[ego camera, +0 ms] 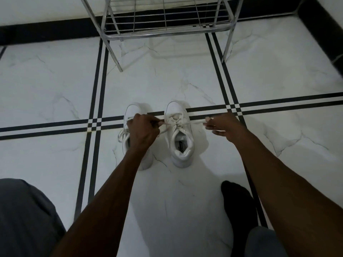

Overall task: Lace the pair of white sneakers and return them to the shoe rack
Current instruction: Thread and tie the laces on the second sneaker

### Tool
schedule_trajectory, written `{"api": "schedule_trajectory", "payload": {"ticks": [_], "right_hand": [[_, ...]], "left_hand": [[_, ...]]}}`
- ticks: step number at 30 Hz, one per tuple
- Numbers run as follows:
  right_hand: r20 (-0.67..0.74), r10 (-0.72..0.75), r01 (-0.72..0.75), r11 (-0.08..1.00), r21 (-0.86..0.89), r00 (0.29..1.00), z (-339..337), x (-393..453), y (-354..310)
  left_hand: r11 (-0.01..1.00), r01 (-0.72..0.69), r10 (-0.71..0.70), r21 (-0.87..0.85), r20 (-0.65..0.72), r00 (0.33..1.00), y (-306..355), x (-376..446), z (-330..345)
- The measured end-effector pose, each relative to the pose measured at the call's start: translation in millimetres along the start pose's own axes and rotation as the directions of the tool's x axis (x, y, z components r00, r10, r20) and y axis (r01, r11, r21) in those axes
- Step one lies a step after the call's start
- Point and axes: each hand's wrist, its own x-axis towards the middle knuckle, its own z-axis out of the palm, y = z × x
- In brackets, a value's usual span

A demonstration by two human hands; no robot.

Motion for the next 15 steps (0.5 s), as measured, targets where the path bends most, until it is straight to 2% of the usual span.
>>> {"api": "schedule_trajectory", "payload": {"ticks": [2, 5, 10, 15], "right_hand": [[-0.010, 0.092, -0.092, 0.995, 0.032, 0.996, -4, 2, 8], [-0.063, 0.138, -0.137, 0.990, 0.020, 0.988, -1, 11, 15], [-0.246, 0.080, -0.112, 0.987, -0.117, 0.966, 5, 24, 13], [-0.301, 0.041, -0.110, 0.970, -0.217, 0.953, 9, 25, 16]], "left_hand": [[0.993, 0.027, -0.026, 0.112, -0.011, 1.000, -9, -8, 0], [0.984, 0.062, -0.064, 0.167, 0.006, 0.998, -9, -18, 4], [0.956, 0.071, -0.068, 0.284, -0.020, 0.998, -8, -22, 3], [0.948, 0.044, -0.048, 0.314, 0.003, 0.999, -9, -26, 5]]}}
